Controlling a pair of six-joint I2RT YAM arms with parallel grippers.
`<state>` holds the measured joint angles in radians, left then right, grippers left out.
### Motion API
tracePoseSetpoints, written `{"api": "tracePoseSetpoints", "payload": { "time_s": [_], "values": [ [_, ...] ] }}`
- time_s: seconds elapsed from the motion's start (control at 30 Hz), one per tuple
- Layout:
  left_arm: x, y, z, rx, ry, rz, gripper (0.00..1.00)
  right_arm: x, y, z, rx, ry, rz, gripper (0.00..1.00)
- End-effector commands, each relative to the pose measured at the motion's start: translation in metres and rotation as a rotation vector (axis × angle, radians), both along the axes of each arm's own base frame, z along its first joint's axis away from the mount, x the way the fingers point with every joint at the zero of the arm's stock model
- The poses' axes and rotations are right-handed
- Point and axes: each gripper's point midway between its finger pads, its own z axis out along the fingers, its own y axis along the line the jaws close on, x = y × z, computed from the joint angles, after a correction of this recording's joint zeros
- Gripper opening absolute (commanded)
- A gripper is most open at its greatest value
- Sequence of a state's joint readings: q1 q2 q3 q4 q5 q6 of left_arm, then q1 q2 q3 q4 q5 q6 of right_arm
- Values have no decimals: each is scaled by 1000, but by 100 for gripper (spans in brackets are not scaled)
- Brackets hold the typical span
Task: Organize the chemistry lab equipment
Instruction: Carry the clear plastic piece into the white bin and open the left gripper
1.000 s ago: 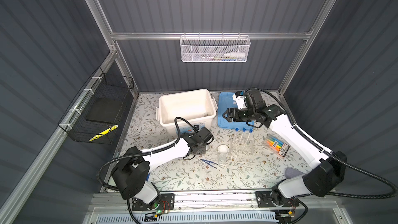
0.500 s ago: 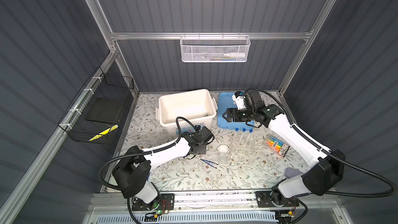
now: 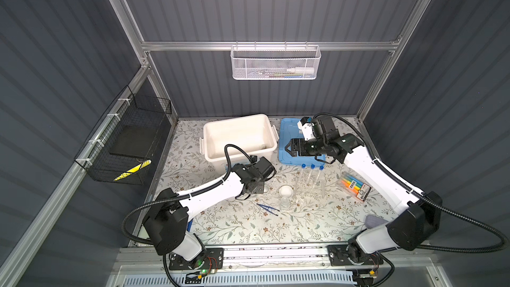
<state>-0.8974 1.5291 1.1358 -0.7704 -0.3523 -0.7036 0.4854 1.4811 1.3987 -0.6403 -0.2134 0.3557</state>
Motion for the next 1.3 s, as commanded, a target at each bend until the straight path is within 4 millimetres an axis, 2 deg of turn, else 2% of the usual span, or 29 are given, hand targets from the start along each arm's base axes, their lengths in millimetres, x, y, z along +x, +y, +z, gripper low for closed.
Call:
{"api": "tracePoseSetpoints", "payload": {
  "time_s": [0.0, 0.13, 0.33, 0.53, 0.6, 0.67, 0.7, 0.8, 0.97, 1.1, 1.27],
  "values": [
    [3, 13, 37, 36, -57, -7, 2, 3, 3, 1, 1, 0, 9, 87],
    [12, 16, 75, 40, -128, -19, 1, 5, 6, 4, 14, -5, 17, 87],
    [29, 6, 137, 3, -245, -45, 1, 9, 13, 7, 39, -11, 38, 87],
    [43, 7, 181, -32, -315, -56, 1, 10, 19, 8, 64, -9, 54, 87],
    [53, 10, 191, -58, -332, -51, 1, 11, 21, 8, 71, -9, 59, 87],
    [62, 16, 193, -61, -327, -49, 1, 12, 23, 8, 81, -11, 62, 87],
    [72, 15, 199, -78, -350, -48, 1, 13, 24, 8, 86, -10, 62, 87],
    [94, 20, 195, -64, -334, -52, 1, 13, 28, 8, 101, -3, 72, 86],
    [134, 27, 174, -76, -288, -54, 1, 10, 30, 3, 93, 2, 83, 85],
    [162, 34, 147, -97, -235, -46, 1, 3, 29, 0, 75, 12, 100, 84],
    [184, 35, 106, -77, -158, -50, 2, -7, 24, -3, 48, 11, 121, 84]
  ]
}}
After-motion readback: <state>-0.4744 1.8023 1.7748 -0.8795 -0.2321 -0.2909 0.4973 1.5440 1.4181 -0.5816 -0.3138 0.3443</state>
